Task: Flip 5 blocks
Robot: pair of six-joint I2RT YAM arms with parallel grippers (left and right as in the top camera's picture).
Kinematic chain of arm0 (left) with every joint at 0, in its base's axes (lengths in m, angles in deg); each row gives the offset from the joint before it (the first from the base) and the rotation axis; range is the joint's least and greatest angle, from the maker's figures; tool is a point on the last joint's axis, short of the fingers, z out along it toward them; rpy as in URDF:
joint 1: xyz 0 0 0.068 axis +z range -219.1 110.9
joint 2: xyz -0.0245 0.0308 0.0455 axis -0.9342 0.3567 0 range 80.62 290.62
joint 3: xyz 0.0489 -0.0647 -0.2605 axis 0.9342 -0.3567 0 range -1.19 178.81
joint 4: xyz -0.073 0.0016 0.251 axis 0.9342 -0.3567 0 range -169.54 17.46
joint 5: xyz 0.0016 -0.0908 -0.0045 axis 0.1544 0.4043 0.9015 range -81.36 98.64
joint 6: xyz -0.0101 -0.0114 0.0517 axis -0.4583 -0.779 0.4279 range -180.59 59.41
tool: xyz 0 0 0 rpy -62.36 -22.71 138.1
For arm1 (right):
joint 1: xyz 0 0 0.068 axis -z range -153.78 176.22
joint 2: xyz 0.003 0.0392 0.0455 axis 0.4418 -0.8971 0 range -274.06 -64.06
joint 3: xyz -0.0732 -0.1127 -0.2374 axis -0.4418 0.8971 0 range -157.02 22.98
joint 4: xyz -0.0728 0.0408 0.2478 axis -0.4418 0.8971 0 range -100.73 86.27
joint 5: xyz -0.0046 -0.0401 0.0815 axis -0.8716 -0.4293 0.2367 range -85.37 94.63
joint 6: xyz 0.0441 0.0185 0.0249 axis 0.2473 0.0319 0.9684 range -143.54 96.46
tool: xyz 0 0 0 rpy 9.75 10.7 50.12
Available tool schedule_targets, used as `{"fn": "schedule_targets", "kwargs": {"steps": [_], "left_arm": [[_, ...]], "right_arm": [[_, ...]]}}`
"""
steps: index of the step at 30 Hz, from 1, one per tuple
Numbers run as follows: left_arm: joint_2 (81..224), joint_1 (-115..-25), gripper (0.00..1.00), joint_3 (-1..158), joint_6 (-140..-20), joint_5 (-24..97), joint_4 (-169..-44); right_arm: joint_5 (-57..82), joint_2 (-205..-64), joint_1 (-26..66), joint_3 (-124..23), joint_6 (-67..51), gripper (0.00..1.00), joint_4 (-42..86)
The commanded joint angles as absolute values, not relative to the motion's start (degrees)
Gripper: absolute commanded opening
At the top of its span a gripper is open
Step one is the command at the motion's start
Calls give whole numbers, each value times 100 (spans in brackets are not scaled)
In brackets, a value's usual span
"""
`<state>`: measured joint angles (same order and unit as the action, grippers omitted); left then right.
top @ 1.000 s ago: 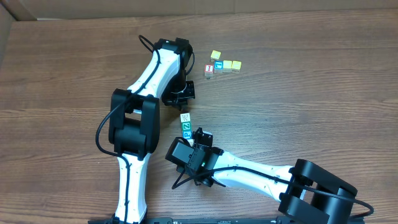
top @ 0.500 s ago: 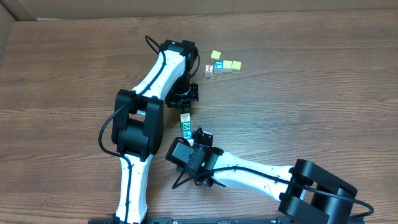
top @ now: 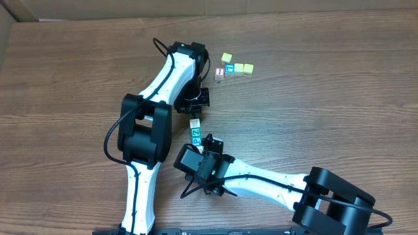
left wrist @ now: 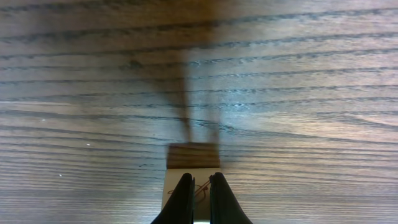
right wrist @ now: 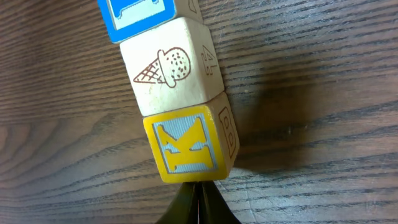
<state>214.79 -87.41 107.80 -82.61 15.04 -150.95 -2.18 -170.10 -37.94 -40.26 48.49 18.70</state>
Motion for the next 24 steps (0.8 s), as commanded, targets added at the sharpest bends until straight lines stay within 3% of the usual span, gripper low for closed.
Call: {"fn": "schedule_targets", "kwargs": {"steps": [1,21,24], "left_arm": [[21538,-8852,4,10727,-8134,1576,-15115],[21518,-8741,4,11051,-8112,1567,-15113],[21518,-8577,4,11431,-8114,1556,-15233]], "right_arm": [[-284,-17061,-3783,-3998,4876,5,1822],[-78,-17058,-3783,-4013,4871,5,1826],[-19,-17047,-3779,-4055,4865,9,1872]]}}
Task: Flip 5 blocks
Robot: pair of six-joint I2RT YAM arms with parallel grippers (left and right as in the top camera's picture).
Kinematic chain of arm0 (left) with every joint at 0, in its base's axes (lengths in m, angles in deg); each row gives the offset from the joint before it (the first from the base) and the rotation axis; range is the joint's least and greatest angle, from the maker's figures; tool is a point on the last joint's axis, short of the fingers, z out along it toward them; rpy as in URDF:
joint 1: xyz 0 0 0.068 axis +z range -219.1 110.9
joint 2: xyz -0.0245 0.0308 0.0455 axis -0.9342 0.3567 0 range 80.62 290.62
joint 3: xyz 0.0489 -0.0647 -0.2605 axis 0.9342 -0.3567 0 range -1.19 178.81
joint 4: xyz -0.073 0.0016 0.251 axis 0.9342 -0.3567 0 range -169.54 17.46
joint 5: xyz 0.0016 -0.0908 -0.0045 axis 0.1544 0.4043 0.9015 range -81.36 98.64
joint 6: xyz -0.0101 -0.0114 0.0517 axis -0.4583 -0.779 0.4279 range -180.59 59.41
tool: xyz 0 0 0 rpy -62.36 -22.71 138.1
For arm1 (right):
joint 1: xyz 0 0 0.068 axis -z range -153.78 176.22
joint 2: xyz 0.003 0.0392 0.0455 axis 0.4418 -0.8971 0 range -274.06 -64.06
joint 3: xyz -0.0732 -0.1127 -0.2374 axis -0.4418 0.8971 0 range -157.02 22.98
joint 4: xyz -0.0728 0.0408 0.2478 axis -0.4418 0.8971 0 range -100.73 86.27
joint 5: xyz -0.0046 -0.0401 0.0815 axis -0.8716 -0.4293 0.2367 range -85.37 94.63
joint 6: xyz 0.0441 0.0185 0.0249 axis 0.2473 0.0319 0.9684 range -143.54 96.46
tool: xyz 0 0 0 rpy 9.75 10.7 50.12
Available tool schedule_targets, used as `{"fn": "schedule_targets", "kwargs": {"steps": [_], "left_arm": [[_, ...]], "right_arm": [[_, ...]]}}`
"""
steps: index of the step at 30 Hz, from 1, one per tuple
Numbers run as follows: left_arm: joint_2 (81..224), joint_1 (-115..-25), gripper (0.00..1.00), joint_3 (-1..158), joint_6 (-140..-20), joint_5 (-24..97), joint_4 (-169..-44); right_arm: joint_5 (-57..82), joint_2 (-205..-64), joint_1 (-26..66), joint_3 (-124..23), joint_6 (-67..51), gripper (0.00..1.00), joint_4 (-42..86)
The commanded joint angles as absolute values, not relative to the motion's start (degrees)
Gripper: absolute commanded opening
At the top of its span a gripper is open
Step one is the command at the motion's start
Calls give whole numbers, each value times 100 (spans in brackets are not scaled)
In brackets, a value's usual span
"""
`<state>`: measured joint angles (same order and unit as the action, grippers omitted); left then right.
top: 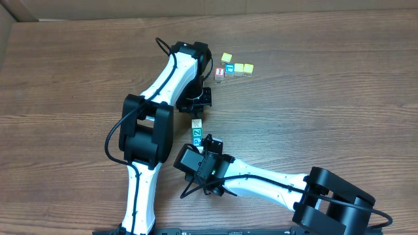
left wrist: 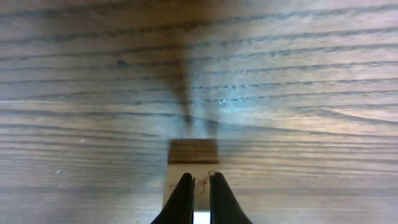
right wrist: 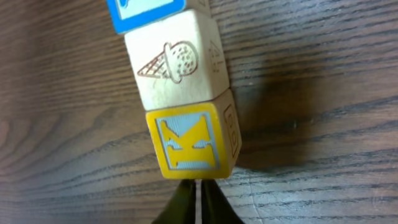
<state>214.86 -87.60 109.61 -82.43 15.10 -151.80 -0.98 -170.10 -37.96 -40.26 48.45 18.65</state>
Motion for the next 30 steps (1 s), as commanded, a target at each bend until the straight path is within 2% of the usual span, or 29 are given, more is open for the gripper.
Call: {"fn": "schedule_targets", "kwargs": {"steps": [1,10,17,18,21,23,27,28,29,30], "left_arm": [[21518,-8537,4,11512,-8114,1550,-15250],[21518,-7904,4,12155,-8116,1550,-15320],[21518,-6979,4,12353,-8116,1554,-15731],[21518,-6874,8,12351,-8112,1550,-15773],[21518,-6516,32,12351,-8112,1552,-15858],[21518,-6334,41,12351,-8112,1554,-15873],[21518,-6120,66,12351,-8114,1556,-15915],[21518,-6094,79,12351,-8114,1556,-15932],[21518,-6083,96,12347,-8114,1556,-15932],[21518,-6081,100,12347,-8114,1554,-15930]], "right_arm": [[-19,-17047,-3779,-4092,4845,11,1916],[-32,-16796,-3709,-5093,3798,25,2947],[-41,-16444,-2880,-6066,2734,26,4381],[-39,-16414,-2721,-6112,2565,26,4506],[-35,-16370,-2115,-6131,2135,27,4829],[-41,-16376,-1639,-6129,1846,32,5126],[-41,-16383,-797,-6129,1243,52,5515],[-41,-16383,-579,-6129,1046,57,5572],[-41,-16383,-369,-6127,887,61,5605],[-41,-16383,-199,-6123,788,66,5614]]}}
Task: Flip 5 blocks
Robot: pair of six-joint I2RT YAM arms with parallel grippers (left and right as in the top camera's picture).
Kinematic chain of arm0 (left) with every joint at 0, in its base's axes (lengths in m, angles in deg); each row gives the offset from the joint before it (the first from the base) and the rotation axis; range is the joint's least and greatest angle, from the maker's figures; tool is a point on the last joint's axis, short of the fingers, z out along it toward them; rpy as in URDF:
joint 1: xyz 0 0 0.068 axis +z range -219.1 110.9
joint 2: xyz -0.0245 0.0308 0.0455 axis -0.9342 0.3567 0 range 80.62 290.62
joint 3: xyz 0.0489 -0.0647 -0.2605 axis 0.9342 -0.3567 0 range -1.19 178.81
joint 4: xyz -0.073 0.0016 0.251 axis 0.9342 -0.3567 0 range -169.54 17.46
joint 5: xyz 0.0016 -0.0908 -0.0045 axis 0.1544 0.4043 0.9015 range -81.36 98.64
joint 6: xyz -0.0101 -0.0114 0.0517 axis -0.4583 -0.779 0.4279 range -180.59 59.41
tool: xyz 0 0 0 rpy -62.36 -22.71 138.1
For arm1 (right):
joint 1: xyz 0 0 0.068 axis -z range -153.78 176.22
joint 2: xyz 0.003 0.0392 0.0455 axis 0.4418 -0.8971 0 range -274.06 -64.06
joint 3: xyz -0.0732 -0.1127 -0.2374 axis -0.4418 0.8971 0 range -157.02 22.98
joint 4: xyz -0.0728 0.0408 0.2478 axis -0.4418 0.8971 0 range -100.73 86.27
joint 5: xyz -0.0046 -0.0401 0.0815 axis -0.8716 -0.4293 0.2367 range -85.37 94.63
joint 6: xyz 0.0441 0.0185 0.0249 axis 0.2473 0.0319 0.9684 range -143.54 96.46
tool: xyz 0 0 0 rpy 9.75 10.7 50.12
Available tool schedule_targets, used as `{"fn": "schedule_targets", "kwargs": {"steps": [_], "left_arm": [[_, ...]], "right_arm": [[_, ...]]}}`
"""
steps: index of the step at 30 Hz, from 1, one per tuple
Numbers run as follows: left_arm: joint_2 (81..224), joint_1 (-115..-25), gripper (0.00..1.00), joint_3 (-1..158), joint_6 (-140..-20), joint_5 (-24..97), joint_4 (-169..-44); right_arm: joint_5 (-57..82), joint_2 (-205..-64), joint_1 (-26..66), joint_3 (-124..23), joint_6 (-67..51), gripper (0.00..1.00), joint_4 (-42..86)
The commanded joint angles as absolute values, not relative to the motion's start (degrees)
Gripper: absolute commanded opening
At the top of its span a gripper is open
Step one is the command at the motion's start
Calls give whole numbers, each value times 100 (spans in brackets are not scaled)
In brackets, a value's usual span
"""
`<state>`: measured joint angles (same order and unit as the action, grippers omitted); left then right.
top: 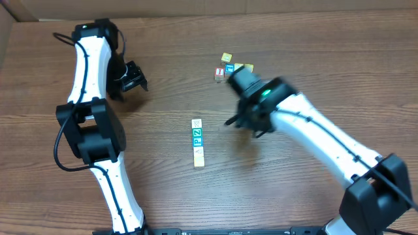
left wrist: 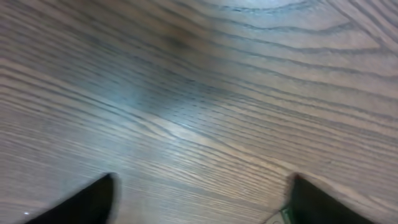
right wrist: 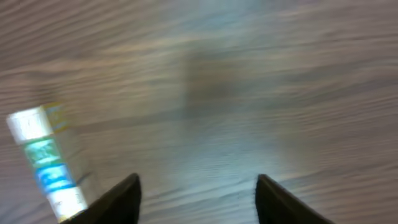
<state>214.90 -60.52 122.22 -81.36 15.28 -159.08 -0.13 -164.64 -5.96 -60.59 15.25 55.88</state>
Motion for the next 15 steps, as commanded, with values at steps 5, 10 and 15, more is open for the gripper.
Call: {"fn": "schedule_targets", "kwargs": {"steps": [5,10,15], "left_arm": [[21518,-6089,100,12347,-8114,1556,-15928],[21518,-6089,100,12347,-8114,1554,-15856],[21518,-6089,100,12347,-8114,1554,-15629]], "right_arm": [[-41,-16383,464,-6120,616,92,5666],[-41,-16383,805,-6118,618,100,5791],[-39,-16383,862,-6118,620,100,5749]]}}
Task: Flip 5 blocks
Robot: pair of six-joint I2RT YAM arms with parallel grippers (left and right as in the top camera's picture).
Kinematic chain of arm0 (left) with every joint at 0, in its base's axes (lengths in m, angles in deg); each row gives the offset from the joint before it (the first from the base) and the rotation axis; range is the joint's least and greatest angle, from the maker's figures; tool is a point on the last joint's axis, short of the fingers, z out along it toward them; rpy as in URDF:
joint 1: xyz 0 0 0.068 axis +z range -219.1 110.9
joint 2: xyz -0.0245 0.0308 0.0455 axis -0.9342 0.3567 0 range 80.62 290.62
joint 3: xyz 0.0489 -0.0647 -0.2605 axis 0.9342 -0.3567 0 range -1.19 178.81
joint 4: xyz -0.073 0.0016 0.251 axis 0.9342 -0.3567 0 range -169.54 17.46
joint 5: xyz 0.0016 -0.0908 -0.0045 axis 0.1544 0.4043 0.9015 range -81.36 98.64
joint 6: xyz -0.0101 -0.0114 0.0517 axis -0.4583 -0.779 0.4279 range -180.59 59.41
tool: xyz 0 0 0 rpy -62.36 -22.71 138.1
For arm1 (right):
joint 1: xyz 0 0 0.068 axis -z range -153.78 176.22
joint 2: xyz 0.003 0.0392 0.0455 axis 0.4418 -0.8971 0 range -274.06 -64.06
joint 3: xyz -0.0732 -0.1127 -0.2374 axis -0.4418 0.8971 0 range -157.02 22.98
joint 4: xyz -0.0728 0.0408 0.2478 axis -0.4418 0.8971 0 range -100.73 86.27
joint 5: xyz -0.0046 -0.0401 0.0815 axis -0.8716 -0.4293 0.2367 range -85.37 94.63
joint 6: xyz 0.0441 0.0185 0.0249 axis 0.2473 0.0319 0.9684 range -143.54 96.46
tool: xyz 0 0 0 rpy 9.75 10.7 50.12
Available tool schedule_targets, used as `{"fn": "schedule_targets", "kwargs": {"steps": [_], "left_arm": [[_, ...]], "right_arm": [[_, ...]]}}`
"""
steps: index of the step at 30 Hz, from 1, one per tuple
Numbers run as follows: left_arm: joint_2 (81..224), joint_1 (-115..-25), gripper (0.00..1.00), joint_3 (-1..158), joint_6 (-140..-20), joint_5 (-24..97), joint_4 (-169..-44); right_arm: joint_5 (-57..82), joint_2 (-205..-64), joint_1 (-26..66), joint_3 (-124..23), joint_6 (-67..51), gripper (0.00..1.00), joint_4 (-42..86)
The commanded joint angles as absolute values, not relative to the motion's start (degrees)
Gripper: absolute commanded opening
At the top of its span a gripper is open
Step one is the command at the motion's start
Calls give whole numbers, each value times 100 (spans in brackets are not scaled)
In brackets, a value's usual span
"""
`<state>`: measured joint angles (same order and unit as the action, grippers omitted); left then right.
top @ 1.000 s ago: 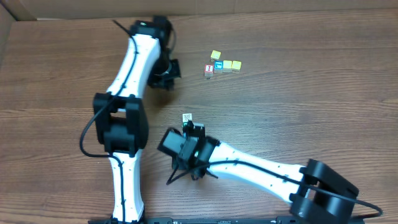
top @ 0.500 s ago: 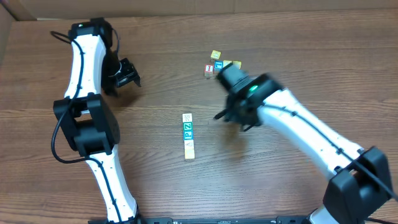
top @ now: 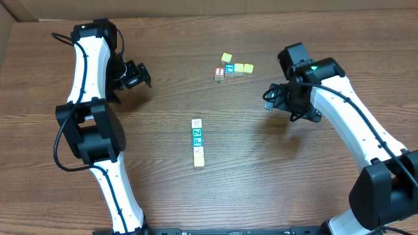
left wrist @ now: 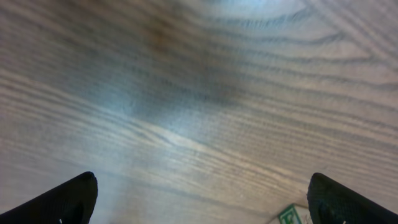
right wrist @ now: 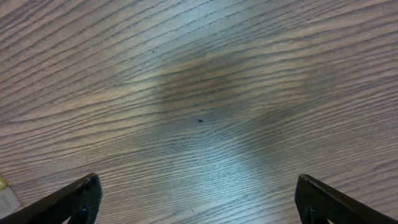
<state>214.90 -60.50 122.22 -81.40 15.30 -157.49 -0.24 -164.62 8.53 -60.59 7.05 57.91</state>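
A straight row of several letter blocks [top: 198, 141] lies end to end at the table's middle, blue and teal faces up in its centre. A loose cluster of several blocks [top: 232, 67], yellow, blue and red, sits at the far middle. My left gripper [top: 136, 75] is open over bare wood at the far left; in its wrist view [left wrist: 202, 202] the fingertips [left wrist: 71, 199] stand wide apart, with a green-printed block corner [left wrist: 289, 215] at the bottom edge. My right gripper [top: 277, 99] is open to the right of the cluster, over bare wood [right wrist: 199, 199].
The wood-grain table [top: 313, 183] carries only the two groups of blocks. Cardboard [top: 19, 10] lines the far edge. Both white arms reach in from the near side, the left one [top: 88, 124] along the left, the right one [top: 366, 137] along the right.
My right gripper has moved from just below the block cluster to a spot further right. The left gripper stays at the far left, its jaws a little wider. The blocks have not moved.
At first both grippers were shut at the two ends of the block row, left at the far end, right at the yellow K end, and stayed so. Later both were open and away from the row. Now they sit far left and right.
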Motion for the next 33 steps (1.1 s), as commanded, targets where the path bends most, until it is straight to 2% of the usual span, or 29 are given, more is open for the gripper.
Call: {"fn": "schedule_targets", "kwargs": {"steps": [1,13,26,33], "left_arm": [[21518,-6089,100,12347,-8114,1554,-15550],[21518,-6089,100,12347,-8114,1554,-14741],[21518,-6089,100,12347,-8114,1554,-14704],[21518,-6089,100,12347,-8114,1554,-14704]], "right_arm": [[-41,-16383,862,-6118,620,100,5721],[-41,-16383,862,-6118,620,100,5642],[-39,-16348,862,-6118,620,100,5642],[-41,-15664,872,-6118,622,100,5642]]}}
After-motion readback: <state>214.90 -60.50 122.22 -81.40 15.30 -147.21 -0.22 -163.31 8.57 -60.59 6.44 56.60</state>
